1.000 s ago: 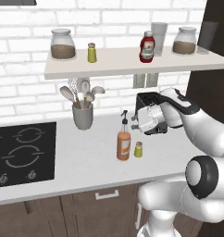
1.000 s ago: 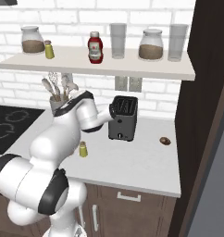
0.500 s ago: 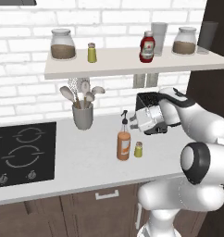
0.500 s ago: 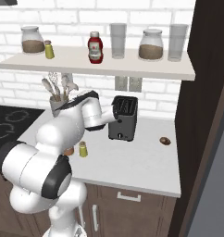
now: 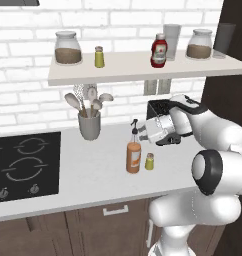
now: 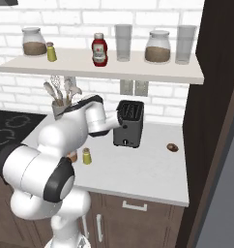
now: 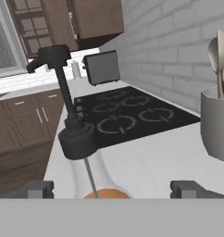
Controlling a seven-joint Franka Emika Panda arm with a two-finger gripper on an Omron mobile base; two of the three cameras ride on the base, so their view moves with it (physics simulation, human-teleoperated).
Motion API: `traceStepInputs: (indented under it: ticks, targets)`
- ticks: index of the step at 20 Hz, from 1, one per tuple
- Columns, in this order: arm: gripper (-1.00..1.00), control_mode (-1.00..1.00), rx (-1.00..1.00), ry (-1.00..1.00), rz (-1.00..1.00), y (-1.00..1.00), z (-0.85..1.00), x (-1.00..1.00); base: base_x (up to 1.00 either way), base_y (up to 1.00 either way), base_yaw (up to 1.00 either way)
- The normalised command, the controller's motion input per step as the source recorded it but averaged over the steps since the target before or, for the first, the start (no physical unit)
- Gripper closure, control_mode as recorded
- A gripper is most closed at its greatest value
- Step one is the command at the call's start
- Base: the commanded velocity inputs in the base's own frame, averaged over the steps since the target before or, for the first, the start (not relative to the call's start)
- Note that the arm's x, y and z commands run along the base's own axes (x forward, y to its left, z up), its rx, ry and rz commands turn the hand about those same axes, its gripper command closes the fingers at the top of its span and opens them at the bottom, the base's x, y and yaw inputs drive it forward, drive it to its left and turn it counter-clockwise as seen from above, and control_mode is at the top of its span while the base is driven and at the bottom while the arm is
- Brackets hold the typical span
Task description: Put the shaker and condiment bottle from the counter next to their counterparts in the cabinet.
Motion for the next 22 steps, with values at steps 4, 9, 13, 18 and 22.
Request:
traceStepInputs:
  ticks: [4, 9, 13, 18, 22]
  targets:
    - [-1.00, -1.00, 0.00, 0.00, 0.00, 0.11, -0.17, 0.00, 0.00, 0.00, 0.00]
    - [-1.00, -1.00, 0.00, 0.00, 0.00, 0.10, -0.15, 0.00, 0.00, 0.00, 0.00]
    - [-1.00, -1.00, 0.00, 0.00, 0.00, 0.07, -0.04, 0.00, 0.00, 0.00, 0.00]
    - [-1.00, -1.00, 0.00, 0.00, 0.02, 0.20, 0.00, 0.02, 0.00, 0.00, 0.00]
    - [-1.00, -1.00, -0.07, 0.00, 0.06, 0.37, 0.00, 0.07, 0.00, 0.00, 0.00]
